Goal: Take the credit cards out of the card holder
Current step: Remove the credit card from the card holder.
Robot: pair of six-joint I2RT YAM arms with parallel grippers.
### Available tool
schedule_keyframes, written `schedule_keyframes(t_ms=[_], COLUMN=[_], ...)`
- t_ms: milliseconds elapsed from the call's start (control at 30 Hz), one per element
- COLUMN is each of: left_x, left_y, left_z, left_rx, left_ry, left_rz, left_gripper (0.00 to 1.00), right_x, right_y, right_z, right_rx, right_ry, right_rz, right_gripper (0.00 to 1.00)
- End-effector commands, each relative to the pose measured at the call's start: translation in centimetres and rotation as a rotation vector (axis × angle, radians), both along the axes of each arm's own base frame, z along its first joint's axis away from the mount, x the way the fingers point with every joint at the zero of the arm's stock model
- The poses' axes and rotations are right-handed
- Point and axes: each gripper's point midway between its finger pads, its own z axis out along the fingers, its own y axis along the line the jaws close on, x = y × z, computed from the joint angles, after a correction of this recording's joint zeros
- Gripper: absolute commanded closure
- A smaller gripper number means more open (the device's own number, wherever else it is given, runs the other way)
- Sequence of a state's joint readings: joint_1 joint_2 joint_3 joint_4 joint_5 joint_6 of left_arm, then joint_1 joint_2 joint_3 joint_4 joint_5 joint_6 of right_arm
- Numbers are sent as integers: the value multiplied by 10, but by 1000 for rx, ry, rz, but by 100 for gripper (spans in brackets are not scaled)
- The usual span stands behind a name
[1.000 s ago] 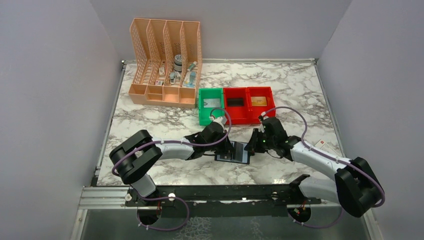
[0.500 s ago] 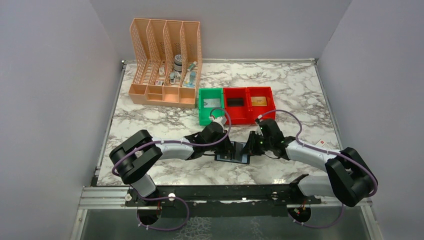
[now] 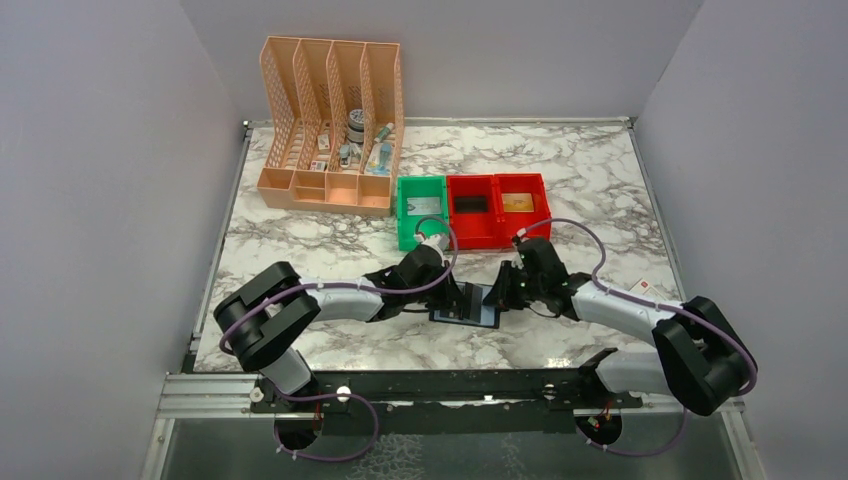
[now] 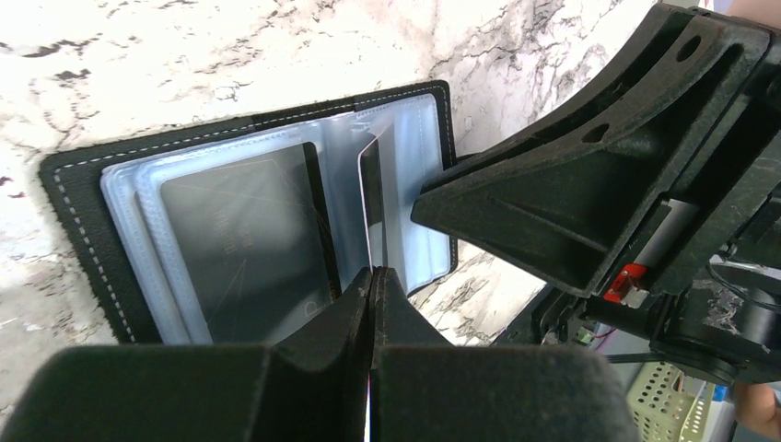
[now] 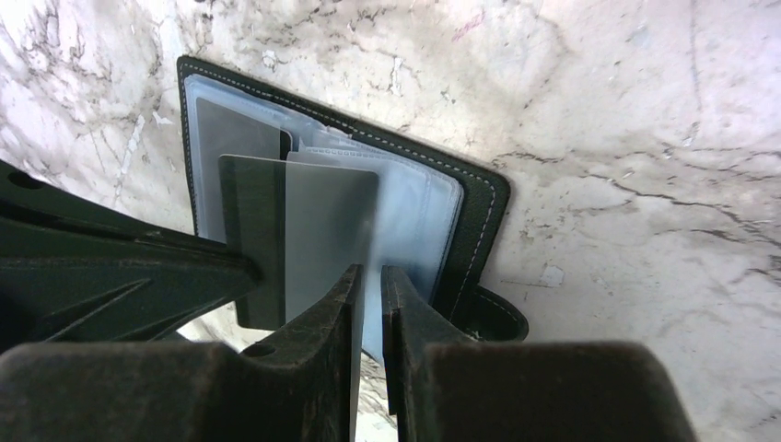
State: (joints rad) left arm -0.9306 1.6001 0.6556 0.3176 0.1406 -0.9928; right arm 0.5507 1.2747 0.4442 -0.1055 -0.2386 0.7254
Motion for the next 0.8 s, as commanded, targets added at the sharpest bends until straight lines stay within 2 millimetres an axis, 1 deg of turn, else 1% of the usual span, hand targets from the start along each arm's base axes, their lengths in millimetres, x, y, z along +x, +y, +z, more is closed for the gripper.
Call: schedule_keyframes(t_ms=[0, 100, 167, 233, 333, 400, 467, 600, 700, 767], left_x=[4, 4, 5, 5, 5, 4, 5, 6, 5, 3], left_y=[18, 16, 14, 14, 13, 11, 8, 7, 8, 6], left_z=[0, 2, 3, 4, 5, 9, 17, 26, 20, 13], left_rx=[43, 33, 25, 19, 10, -7, -26, -45, -33, -27], left_ry=[-20, -20, -19, -18, -15, -15, -28, -49, -34, -9], left_rz=[31, 23, 18, 24, 15, 6, 0, -7, -13, -28], left_gripper=[100, 100, 100, 100, 100, 100, 100, 100, 100, 100], right_x=[2, 4, 6, 7, 8, 8, 6, 6, 1, -1], right_y=[-30, -26, -20, -13, 0, 8, 14, 24, 33, 36], right_z=[-15, -10, -3, 9, 32, 45, 52, 57, 55, 49], right_rx=[-167, -152, -123, -86, -7, 40, 75, 124, 168, 180], right_ry=[-13, -22, -35, -58, -108, -131, -142, -144, -117, -90], right_rz=[-41, -27, -6, 20, 73, 106, 132, 158, 199, 212], right_gripper=[85, 85, 85, 85, 83, 81, 78, 76, 76, 76])
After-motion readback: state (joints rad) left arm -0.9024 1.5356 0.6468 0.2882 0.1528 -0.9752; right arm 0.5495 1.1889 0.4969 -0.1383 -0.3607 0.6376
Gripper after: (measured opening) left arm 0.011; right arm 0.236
